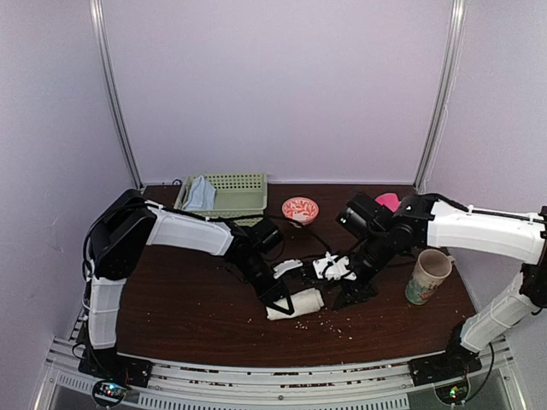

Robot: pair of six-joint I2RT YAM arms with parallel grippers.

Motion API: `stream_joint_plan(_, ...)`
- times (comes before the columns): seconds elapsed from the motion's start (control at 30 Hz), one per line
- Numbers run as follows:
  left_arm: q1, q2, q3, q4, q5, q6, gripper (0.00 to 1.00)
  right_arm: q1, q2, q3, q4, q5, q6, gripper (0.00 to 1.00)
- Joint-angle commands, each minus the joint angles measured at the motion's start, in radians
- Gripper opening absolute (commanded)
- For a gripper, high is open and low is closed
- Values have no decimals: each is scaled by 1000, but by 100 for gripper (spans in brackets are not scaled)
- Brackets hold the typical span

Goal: Roll the towels
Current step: Roll the towel at the center of the board.

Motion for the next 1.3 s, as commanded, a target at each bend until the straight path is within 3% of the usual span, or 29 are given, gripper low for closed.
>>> stream_joint_plan(0.0, 7, 80, -11, -154, -8, -7, 10, 61, 12, -91, 272, 269, 41, 52)
stream_joint_plan(0.17, 14, 94, -4, -154, -13, -4, 10, 99, 84, -136, 432, 325, 55, 56)
stream_joint_plan(0.27, 15, 96, 0, -154, -17, -2, 10, 105, 147, -139, 462, 326, 38, 61)
stream_joint_plan(0.47, 15, 98, 6, -156, -37, 8, 13, 107, 228, -184, 518, 339, 29, 61)
stream_joint_plan(0.57, 15, 94, -1, -144, -51, 15, 21, 108, 262, -195, 547, 361, 29, 53)
stream_joint_plan(0.73, 23, 50, -37, -78, -109, 10, 35, 104, 317, -176, 507, 335, 28, 29)
stream_joint_plan(0.8, 27, -26, -84, -11, -165, -11, 43, 96, 344, -150, 458, 279, 28, 22)
stream_joint_plan(0.9, 33, -167, -204, 144, -227, -46, 46, 70, 367, -103, 365, 175, 38, 17)
stream_joint_plan(1.13, 34, -506, -481, 416, -411, -165, 56, 16, 440, 46, 154, -28, 85, 15)
stream_joint_plan(1.27, 23, -648, -648, 547, -569, -240, 55, -17, 514, 118, 74, -123, 117, 15)
